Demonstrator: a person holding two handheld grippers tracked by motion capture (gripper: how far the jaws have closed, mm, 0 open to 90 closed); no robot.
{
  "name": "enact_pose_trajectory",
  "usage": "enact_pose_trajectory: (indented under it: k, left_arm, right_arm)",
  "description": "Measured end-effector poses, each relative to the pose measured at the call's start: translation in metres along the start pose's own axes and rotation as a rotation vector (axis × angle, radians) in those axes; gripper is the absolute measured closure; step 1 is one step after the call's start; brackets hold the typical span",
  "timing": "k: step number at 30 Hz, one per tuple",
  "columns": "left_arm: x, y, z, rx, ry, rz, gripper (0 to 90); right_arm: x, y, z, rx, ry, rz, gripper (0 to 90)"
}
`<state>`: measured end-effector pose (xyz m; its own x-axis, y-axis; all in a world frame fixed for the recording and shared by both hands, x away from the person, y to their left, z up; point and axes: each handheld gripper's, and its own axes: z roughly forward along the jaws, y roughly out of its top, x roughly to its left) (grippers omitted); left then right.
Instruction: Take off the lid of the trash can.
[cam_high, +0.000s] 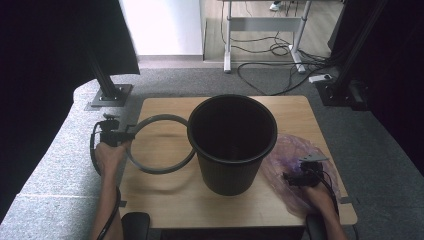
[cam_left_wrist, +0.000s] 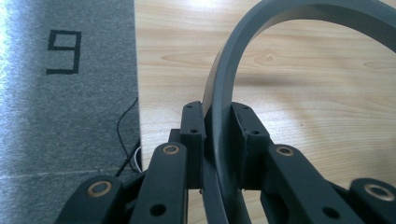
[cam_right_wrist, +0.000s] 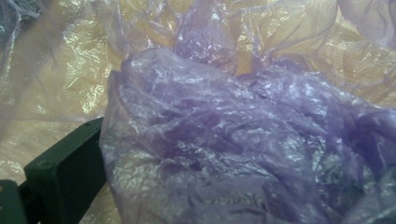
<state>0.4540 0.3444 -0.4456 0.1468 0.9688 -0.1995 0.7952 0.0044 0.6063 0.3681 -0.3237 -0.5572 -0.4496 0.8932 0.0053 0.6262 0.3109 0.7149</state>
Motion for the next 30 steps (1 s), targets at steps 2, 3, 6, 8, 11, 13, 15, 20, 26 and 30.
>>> enact_pose_trajectory:
  k: [2, 3, 6, 8, 11, 13, 15, 20, 26, 30]
  left_arm:
    - [-0.002, -0.003, 0.007, 0.001, 0.007, 0.005, 76.4]
    - [-0.002, -0.004, 0.011, 0.007, 0.008, 0.007, 76.4]
    - [-0.005, -0.008, 0.023, 0.02, 0.011, 0.014, 76.3]
    - [-0.007, -0.011, 0.031, 0.033, 0.017, 0.022, 76.1]
    - [-0.009, -0.016, 0.041, 0.046, 0.027, 0.032, 76.1]
    - [-0.01, -0.019, 0.046, 0.054, 0.028, 0.033, 76.0]
    - [-0.012, -0.022, 0.05, 0.057, 0.039, 0.04, 75.7]
    - [-0.013, -0.029, 0.058, 0.062, 0.059, 0.056, 75.8]
    - [-0.012, -0.04, 0.067, 0.064, 0.078, 0.065, 75.2]
    - [-0.012, -0.046, 0.069, 0.034, 0.072, 0.068, 71.0]
  right_arm:
    - [0.0, 0.0, 0.0, 0.0, 0.0, 0.0, 0.0]
    - [0.0, 0.0, 0.0, 0.0, 0.0, 0.0, 0.0]
    - [0.0, 0.0, 0.0, 0.0, 0.0, 0.0, 0.0]
    - [0.0, 0.0, 0.0, -0.001, 0.001, 0.0, 0.0]
    - [0.0, 0.0, 0.0, 0.0, 0.001, 0.0, 0.0]
    - [0.0, 0.0, 0.0, -0.001, 0.001, 0.0, 0.0]
    - [0.0, 0.0, 0.0, -0.001, 0.001, 0.0, 0.0]
    - [0.0, 0.0, 0.0, 0.0, 0.001, 0.0, 0.0]
    - [0.0, 0.0, 0.0, -0.001, 0.001, 0.0, 0.0]
    - [0.0, 0.0, 0.0, -0.001, 0.001, 0.0, 0.0]
